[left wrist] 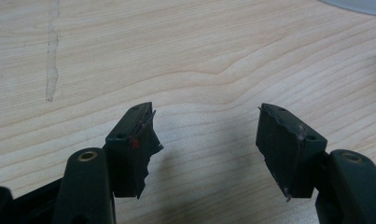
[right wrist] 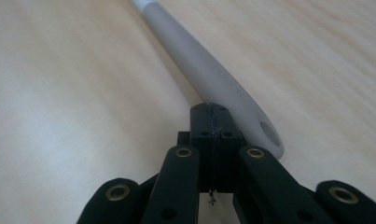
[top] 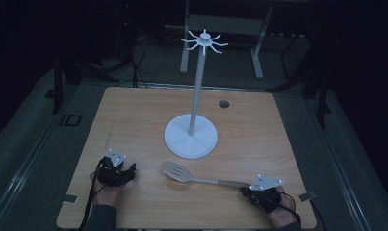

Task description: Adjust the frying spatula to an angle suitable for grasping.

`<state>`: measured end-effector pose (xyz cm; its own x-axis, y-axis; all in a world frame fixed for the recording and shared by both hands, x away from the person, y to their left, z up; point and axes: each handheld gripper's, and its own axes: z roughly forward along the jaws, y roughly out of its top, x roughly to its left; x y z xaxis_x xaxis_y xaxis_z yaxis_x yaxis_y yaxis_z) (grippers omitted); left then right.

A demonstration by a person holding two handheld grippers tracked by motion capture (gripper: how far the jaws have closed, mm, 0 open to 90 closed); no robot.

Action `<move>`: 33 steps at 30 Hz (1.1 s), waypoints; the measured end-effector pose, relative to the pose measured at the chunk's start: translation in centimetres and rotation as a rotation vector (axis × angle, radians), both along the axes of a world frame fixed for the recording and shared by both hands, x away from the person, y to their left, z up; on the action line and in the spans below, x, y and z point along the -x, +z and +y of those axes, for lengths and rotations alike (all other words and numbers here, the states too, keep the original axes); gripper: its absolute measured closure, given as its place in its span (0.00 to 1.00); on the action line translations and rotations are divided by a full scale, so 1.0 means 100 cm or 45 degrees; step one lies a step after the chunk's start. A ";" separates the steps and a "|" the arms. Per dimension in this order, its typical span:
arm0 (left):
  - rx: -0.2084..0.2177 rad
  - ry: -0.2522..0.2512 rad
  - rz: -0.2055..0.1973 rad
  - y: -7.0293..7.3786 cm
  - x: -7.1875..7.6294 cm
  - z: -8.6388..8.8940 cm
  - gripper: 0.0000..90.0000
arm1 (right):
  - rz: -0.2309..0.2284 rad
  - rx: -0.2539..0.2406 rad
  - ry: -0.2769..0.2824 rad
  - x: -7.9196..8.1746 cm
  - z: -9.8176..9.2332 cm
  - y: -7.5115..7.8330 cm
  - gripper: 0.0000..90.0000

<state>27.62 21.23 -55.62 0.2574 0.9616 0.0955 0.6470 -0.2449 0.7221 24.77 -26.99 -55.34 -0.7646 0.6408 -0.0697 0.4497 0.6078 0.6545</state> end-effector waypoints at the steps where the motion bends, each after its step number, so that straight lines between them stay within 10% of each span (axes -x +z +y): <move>1: -0.002 0.000 0.000 0.000 0.000 0.000 0.42 | -0.004 0.001 -0.011 -0.004 0.000 0.000 1.00; 11: -0.002 -0.003 0.005 0.000 0.000 0.000 0.41 | -0.034 -0.034 -0.157 -0.048 0.002 -0.003 1.00; 21: 0.001 -0.005 0.001 0.000 0.000 -0.001 0.41 | -0.034 -0.121 -0.494 -0.080 -0.021 -0.003 1.00; 33: 0.072 -0.015 -0.034 0.007 0.004 -0.001 0.42 | -0.007 -0.179 -0.443 -0.089 0.007 -0.006 1.00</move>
<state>27.23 21.15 -54.87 0.2670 0.9625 0.0479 0.6247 -0.2107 0.7519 33.71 -26.26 -55.94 -0.4993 0.8658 0.0339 0.6097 0.3233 0.7237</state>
